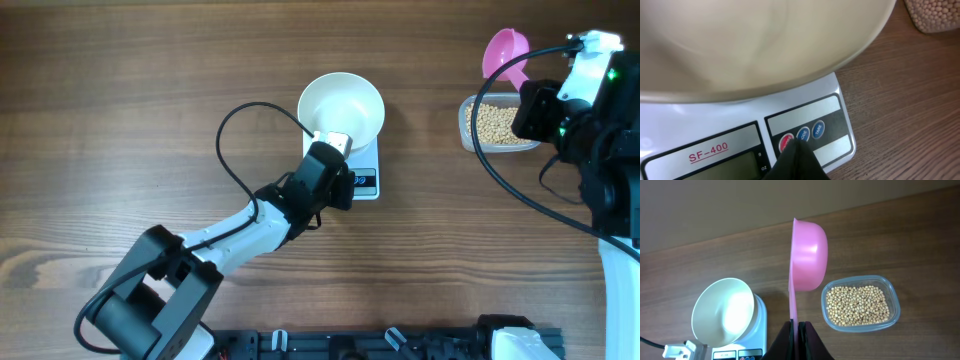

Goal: Scoop item into bowl and weigh 150g on scale

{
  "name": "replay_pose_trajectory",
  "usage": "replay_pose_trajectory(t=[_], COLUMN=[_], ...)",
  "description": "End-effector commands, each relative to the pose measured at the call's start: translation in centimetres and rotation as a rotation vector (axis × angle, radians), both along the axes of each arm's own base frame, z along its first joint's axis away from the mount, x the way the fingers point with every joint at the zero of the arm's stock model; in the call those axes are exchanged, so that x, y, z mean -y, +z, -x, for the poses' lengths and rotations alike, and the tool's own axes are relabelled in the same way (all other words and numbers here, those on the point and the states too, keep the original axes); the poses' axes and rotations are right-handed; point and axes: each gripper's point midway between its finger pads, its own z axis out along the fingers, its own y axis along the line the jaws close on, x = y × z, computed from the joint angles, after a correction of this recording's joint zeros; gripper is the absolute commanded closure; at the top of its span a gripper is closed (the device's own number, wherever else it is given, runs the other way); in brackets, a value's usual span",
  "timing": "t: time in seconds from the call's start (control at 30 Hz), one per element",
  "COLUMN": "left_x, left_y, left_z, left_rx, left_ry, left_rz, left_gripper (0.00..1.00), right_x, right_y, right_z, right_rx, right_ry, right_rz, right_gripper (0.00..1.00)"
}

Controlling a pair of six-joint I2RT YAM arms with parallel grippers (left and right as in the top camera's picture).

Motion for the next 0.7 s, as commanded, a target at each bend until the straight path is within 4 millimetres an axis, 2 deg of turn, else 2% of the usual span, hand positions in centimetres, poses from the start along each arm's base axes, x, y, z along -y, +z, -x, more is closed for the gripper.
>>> replay_pose_trajectory(t=[0.0, 0.1, 0.67], left_x=[-0.05, -0.13, 0.51], left_y=[-2.30, -3.04, -2.21], left_z=[0.76, 0.85, 0.08], left_rx=[-0.051, -0.064, -0.022], left_ry=[-0.012, -0.012, -0.012], left_rz=[-0.028, -0.039, -0.005], left_gripper=[0.96, 0.96, 0.96], right_x=[0.12, 0.12, 0.12], right_y=[0.27, 0.25, 0.26], right_z=[-0.21, -0.19, -0.20], right_rx=[0.010, 0.009, 0.009], right_ry=[0.009, 0.009, 0.009], right_rz=[0.016, 0.016, 0.016], right_gripper=[0.96, 0.96, 0.96])
